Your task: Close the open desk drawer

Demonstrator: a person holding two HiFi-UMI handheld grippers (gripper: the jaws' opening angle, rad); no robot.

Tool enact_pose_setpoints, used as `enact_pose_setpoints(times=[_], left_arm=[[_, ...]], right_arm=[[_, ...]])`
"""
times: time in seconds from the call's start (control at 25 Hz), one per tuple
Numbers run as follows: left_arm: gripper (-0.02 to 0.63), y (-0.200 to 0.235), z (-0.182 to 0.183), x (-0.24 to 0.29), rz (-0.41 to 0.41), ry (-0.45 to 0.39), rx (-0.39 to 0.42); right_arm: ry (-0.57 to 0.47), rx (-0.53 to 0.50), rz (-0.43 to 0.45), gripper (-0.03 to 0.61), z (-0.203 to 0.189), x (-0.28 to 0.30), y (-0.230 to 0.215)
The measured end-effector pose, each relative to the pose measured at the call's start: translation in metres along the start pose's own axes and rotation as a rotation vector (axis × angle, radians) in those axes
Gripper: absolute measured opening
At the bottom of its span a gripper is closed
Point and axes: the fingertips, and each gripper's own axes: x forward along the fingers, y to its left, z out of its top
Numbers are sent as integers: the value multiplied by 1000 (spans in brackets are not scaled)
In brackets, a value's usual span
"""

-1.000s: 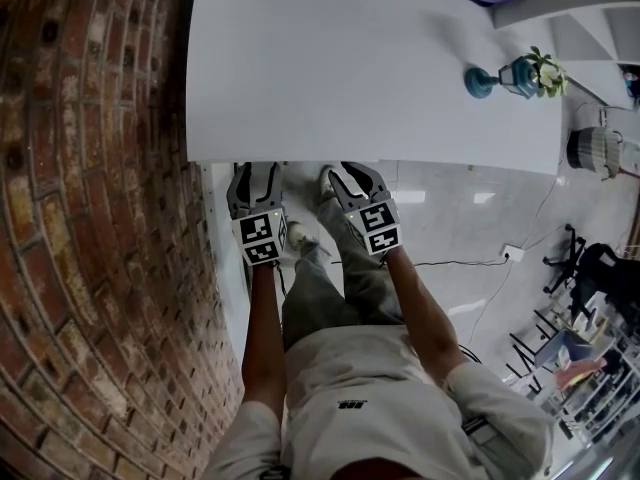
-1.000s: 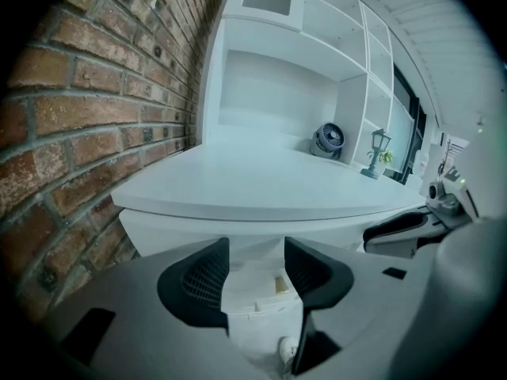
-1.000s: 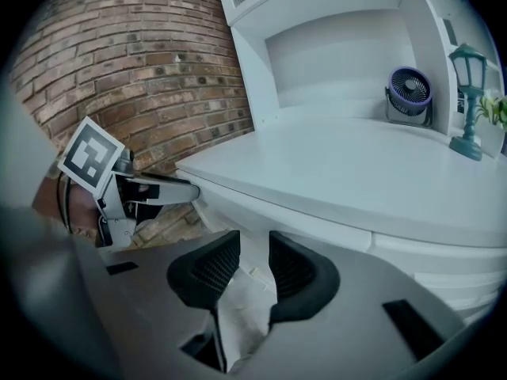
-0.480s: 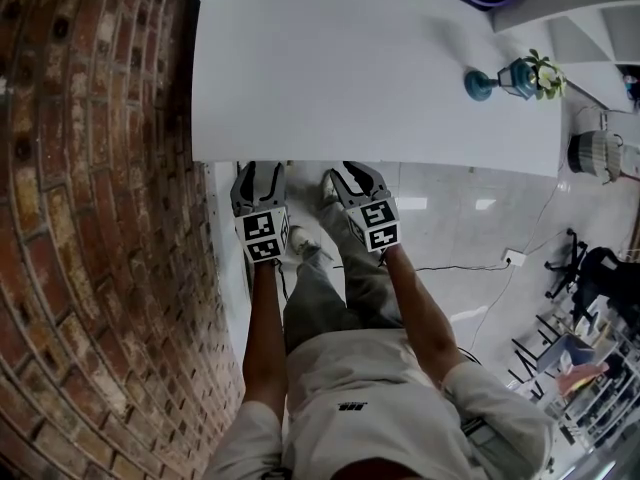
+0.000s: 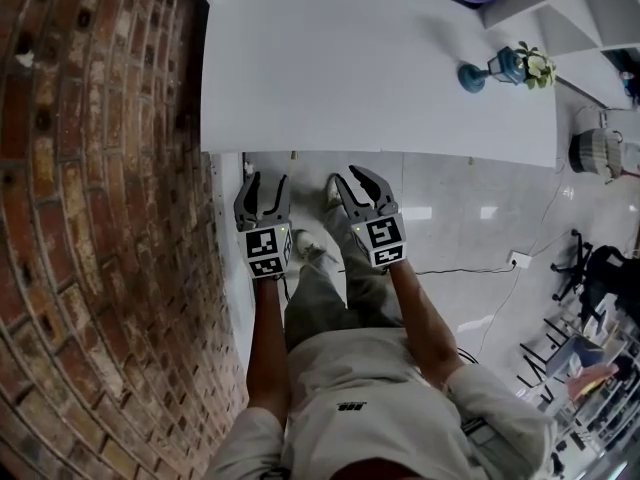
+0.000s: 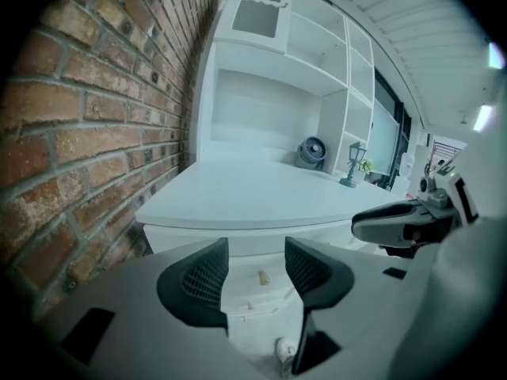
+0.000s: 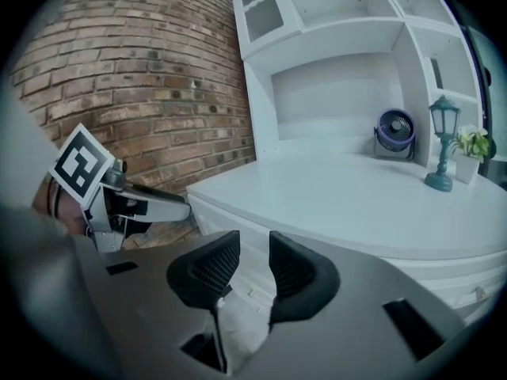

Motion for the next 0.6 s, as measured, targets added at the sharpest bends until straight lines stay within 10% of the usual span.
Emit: enact_pose_setpoints(times=[0.6], left_arm=[[236,-53,77,-119,-48,-243,132]], right_arm=[[-315,-43,-79,98,86,-130,28]])
